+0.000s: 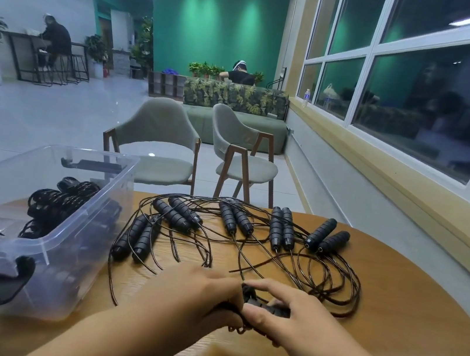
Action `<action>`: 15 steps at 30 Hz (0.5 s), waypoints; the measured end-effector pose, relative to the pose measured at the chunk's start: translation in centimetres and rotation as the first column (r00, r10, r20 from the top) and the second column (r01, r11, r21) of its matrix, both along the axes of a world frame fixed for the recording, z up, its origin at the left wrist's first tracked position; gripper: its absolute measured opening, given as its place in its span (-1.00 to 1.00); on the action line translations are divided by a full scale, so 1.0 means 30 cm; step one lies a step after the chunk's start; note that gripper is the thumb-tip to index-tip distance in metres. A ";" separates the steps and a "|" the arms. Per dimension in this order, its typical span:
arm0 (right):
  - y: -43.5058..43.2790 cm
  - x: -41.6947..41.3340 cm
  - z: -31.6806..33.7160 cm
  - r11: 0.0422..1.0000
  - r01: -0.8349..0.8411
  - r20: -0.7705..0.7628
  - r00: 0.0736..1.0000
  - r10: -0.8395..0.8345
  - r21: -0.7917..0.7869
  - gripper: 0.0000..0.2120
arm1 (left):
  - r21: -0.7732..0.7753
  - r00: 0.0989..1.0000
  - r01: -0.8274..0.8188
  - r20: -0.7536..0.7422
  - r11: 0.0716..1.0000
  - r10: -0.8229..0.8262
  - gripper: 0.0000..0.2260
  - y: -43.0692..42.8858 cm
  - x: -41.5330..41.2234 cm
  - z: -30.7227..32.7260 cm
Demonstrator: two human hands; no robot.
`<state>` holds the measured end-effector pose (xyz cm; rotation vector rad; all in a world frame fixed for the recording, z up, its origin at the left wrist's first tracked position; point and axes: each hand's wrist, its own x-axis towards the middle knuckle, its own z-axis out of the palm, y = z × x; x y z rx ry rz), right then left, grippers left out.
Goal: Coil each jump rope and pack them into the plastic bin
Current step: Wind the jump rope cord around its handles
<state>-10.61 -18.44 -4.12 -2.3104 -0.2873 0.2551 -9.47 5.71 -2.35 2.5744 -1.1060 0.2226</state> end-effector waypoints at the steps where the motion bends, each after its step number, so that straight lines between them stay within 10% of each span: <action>1: 0.006 -0.005 0.009 0.999 -0.014 -0.028 1.000 0.015 0.029 -0.67 | -0.017 1.000 0.003 0.014 1.000 -0.003 -0.74 0.008 0.005 0.006; 15: 0.013 -0.058 0.113 0.912 -0.346 -0.237 0.888 0.394 0.219 -0.67 | -0.190 0.992 0.045 -0.108 0.981 -0.066 -0.84 0.066 0.042 0.016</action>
